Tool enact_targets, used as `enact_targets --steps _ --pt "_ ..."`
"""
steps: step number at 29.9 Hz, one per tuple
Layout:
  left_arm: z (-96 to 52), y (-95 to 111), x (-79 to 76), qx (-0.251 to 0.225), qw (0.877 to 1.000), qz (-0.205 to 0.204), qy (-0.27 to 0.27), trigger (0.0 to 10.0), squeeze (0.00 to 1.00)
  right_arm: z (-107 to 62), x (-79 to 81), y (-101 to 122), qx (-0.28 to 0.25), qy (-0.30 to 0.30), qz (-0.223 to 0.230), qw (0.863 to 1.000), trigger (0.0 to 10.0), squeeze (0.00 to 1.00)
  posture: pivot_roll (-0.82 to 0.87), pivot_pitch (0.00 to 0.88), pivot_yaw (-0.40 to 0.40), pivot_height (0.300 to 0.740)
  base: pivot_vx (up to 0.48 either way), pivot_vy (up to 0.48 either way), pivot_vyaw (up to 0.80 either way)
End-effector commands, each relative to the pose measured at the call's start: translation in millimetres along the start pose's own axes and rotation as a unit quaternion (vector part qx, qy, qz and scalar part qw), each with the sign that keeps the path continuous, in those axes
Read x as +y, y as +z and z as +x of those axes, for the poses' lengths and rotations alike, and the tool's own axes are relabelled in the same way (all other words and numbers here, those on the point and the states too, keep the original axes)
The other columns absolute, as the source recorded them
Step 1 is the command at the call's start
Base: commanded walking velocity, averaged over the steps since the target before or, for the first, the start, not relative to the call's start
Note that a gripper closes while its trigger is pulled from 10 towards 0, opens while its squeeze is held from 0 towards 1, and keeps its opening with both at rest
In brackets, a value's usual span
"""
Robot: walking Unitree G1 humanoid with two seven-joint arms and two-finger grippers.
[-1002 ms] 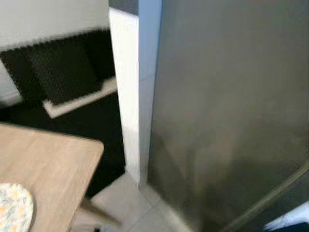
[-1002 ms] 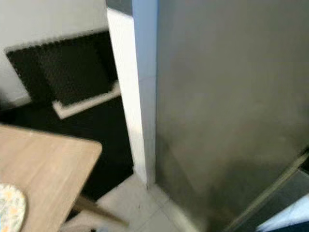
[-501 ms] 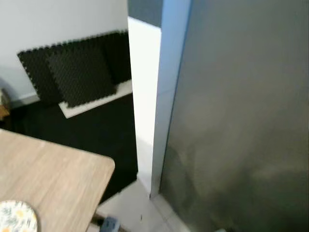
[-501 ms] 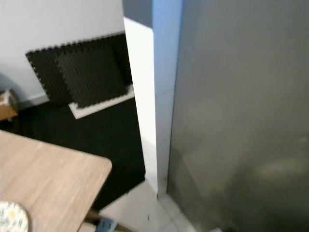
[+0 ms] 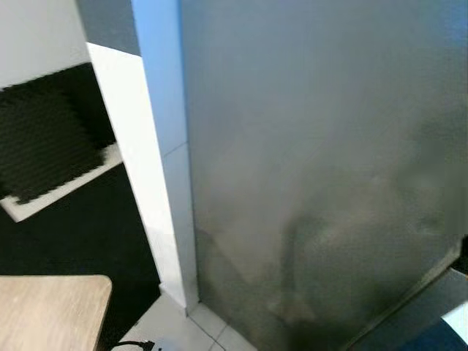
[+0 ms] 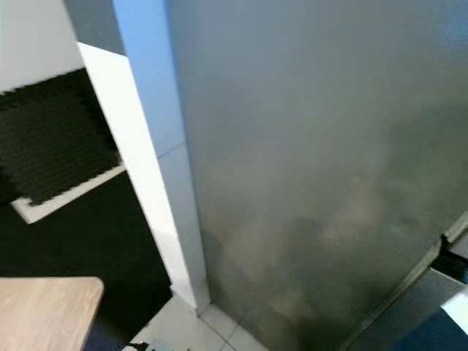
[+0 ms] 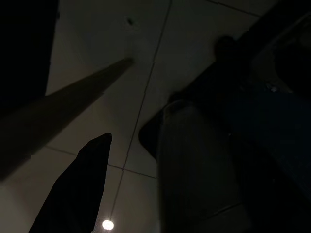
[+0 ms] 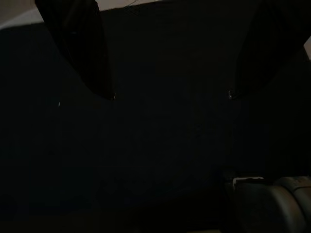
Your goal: Restocking fridge
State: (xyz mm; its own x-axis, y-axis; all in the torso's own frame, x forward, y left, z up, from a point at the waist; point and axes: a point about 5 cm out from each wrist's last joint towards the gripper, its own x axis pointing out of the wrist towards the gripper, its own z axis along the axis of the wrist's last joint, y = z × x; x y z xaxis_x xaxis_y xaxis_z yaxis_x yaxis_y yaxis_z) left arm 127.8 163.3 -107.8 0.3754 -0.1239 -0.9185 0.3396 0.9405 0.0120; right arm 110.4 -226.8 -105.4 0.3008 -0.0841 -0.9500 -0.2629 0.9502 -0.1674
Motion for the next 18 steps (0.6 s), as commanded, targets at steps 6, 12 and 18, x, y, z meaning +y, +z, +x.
enact_targets --steps 6,12,18 --pt "-1.8 -16.3 -2.8 0.031 0.999 0.001 -0.008 10.0 0.0 0.0 1.4 -2.8 0.006 0.002 0.003 1.0 10.0 0.0 -0.03 0.064 0.008 0.74 0.0 0.0 -0.71" --pt "-1.9 -16.4 -2.4 0.032 0.999 0.003 -0.008 10.0 0.0 0.0 1.1 -2.9 0.007 0.001 0.003 1.0 10.0 0.0 -0.03 0.061 0.009 0.74 0.0 0.0 -0.71" --pt "-1.9 -16.4 -2.3 0.032 0.999 0.004 -0.01 10.0 0.0 0.0 1.6 -3.3 0.008 0.002 0.004 1.0 10.0 0.0 -0.03 0.061 0.01 0.74 0.0 0.0 -0.71"
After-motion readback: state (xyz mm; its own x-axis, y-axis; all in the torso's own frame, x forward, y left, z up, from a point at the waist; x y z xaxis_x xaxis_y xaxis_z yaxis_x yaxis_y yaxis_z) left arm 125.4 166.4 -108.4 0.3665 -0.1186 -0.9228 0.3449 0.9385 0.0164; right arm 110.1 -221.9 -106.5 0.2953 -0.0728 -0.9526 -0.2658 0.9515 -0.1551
